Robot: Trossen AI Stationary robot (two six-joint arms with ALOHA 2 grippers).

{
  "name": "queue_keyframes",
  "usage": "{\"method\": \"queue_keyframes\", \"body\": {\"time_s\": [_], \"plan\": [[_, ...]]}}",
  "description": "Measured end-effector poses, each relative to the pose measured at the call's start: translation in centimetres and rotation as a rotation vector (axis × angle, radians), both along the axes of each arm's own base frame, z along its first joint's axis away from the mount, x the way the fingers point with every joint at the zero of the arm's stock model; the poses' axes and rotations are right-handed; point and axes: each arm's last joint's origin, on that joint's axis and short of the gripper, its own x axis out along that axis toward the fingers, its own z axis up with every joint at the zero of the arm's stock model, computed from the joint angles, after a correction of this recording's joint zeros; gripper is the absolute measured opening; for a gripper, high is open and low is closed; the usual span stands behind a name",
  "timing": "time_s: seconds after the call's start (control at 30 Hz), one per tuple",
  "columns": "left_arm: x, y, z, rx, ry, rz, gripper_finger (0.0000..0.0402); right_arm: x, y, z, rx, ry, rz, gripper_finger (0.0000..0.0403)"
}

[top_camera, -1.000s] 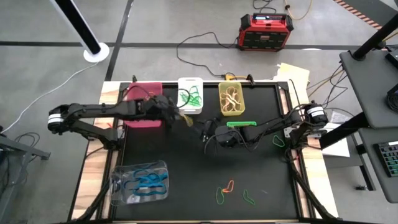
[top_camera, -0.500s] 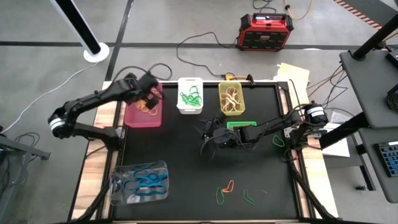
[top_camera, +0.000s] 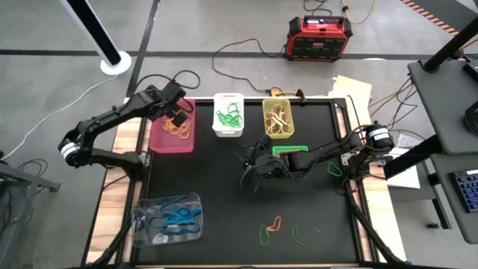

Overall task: Sort rubber bands into baskets
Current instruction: Put the green rubber band into the white bin

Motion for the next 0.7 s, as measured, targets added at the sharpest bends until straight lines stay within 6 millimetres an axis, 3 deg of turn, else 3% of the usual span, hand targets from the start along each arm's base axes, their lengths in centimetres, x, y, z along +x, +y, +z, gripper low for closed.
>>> {"method": "queue_keyframes", "body": {"time_s": [0.17,0.33,0.47,0.6,0.7], "plan": [[0.8,-1.0,0.4,-0.075,-0.154,-0.083,0.0157,-1.2,0.4,-0.4,0.078,0.099,-0.015,0.0173],[2.9,-3.3,1.4,-0.105,-0.369,-0.354,0.0161,-4.8,1.0,2.3,0.361,0.329,-0.079,0.0168],[4.4,-6.0,2.3,-0.016,-0.476,-0.590,0.0161,-9.0,1.4,4.2,0.523,0.509,-0.322,0.0154],[5.2,-8.8,3.0,0.071,-0.547,-0.782,0.0161,-13.6,0.9,5.5,0.675,0.671,-0.676,0.0129],[5.2,-10.3,3.3,0.095,-0.561,-0.879,0.0161,-15.2,0.9,5.5,0.723,0.737,-0.838,0.0110]]}}
